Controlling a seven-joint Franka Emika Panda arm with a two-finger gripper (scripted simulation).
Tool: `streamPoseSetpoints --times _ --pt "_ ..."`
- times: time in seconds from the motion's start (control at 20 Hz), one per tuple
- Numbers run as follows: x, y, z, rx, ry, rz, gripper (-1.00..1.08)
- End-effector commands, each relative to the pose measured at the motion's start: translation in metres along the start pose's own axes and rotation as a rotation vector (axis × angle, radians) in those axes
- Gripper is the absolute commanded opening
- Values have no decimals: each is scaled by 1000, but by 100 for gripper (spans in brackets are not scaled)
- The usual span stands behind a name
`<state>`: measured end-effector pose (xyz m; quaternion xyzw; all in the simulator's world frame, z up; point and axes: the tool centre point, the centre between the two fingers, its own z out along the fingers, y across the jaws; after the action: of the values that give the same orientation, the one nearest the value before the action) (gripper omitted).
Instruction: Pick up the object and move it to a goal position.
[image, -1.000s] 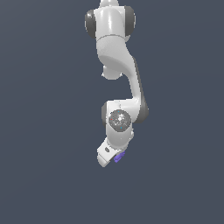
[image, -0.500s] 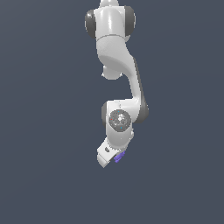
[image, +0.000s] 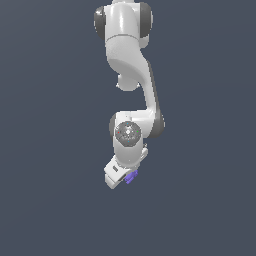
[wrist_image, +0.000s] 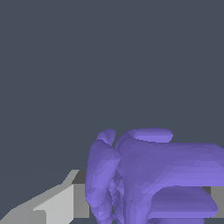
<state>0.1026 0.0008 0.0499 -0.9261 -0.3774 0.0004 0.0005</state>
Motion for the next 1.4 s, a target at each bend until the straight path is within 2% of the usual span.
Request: streamPoseSetpoints --times 0.0,0.85,1.1,1.35 --pt "-15 11 -9 -1 0 2 -100" --pt "-162 116 -92 -1 1 2 -100" --pt "-189 137 -107 -1 1 2 -100" --pt "-198 146 -113 -1 1 2 -100"
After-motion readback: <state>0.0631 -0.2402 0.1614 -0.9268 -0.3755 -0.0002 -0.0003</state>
